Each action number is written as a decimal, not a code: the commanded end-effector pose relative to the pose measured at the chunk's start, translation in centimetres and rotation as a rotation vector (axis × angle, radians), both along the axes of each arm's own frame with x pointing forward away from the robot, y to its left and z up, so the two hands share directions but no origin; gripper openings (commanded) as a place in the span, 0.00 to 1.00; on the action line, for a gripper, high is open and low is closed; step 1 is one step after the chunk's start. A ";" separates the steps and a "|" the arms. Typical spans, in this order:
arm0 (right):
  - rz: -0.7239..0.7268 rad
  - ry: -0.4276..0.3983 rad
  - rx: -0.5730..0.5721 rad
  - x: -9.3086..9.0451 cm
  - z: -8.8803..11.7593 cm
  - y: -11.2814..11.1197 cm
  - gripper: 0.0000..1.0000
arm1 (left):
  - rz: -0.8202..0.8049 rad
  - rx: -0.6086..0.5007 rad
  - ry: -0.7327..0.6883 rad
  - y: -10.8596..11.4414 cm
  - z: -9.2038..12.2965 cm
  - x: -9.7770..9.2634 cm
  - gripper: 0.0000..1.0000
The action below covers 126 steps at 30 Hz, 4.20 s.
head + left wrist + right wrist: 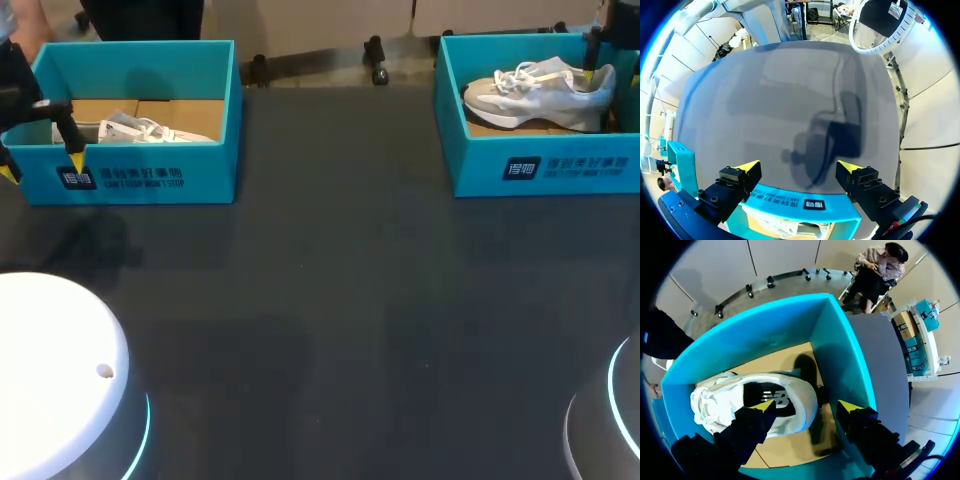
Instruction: Take the shoe out of the shoebox, open the shoe tongue, remove and reinsert the insole, then place the shoe into the shoebox
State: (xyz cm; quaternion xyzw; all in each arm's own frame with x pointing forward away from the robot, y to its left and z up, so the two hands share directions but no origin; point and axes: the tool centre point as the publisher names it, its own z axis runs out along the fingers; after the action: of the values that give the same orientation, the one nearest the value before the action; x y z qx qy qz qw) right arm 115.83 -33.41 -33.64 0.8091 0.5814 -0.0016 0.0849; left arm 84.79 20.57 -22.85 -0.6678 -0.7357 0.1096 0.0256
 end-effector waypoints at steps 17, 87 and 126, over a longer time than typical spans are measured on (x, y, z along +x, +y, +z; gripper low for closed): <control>0.025 0.052 0.012 1.0 -2.1 -0.4 0.61 | 0.000 0.002 -0.001 0.0 0.0 0.0 1.00; 0.161 0.069 -0.143 -3.6 7.0 -1.0 0.00 | 0.000 0.002 -0.001 0.0 0.0 0.0 1.00; 0.168 0.039 -0.236 -11.6 18.7 12.3 0.00 | 0.000 0.002 -0.001 0.0 0.0 0.0 1.00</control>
State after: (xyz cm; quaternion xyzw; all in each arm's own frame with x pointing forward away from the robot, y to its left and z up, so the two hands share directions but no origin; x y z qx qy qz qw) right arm 105.87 -22.35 -15.86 0.7445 0.6459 -0.0862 0.1454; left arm 84.79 20.55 -22.85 -0.6679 -0.7357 0.1096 0.0257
